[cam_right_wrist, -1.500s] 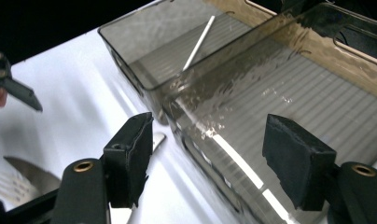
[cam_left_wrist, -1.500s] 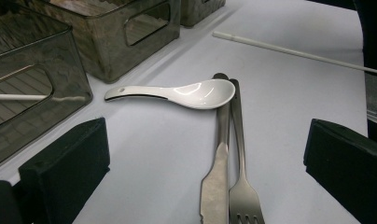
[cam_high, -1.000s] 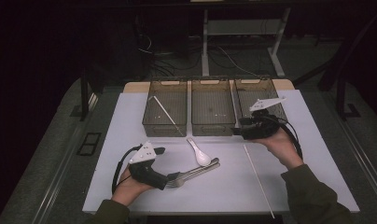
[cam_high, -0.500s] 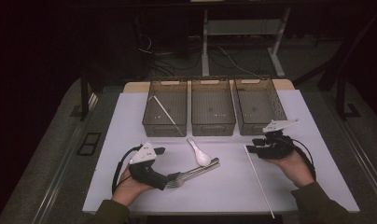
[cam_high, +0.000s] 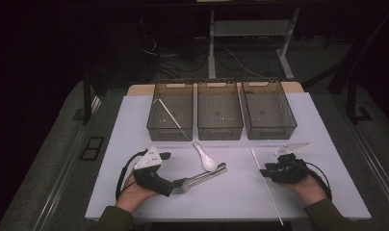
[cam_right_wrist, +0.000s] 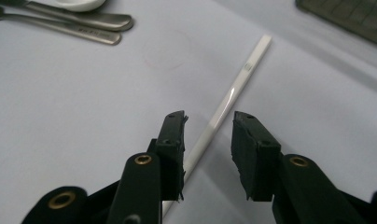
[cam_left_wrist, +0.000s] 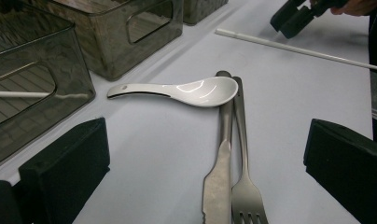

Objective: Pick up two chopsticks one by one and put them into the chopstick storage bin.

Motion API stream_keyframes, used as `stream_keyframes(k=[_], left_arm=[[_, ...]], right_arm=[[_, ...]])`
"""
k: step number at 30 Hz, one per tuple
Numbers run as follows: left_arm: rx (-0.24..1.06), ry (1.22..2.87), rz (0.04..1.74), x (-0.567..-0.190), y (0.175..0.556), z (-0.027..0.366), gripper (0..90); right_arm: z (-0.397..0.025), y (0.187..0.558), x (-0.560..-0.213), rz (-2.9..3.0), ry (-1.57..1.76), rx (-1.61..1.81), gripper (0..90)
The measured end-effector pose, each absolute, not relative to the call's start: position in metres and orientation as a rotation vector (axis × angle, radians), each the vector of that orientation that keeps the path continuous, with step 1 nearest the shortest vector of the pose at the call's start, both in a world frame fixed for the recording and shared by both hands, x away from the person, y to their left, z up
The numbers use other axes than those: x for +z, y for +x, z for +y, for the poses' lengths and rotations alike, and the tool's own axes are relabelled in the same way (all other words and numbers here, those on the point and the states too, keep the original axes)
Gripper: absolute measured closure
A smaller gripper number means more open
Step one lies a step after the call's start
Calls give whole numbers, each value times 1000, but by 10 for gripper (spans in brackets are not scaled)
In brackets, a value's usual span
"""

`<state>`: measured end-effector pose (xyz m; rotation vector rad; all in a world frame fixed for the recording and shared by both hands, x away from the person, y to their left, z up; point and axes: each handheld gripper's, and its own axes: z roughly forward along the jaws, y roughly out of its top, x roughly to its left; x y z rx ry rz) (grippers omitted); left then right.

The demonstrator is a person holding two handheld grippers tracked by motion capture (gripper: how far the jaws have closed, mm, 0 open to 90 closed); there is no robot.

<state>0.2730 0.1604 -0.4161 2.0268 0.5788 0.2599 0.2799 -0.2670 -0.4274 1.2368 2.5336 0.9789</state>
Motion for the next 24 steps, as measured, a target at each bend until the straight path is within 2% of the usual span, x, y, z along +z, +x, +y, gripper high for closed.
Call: stream_keyframes(k=[9, 24], left_arm=[[263, 2027, 578, -416, 273, 160, 0], [263, 2026, 576, -416, 272, 160, 0]], right_arm=[[-265, 262, -433, 2561, 1225, 946, 682], [-262, 264, -438, 2578, 1204, 867, 749]])
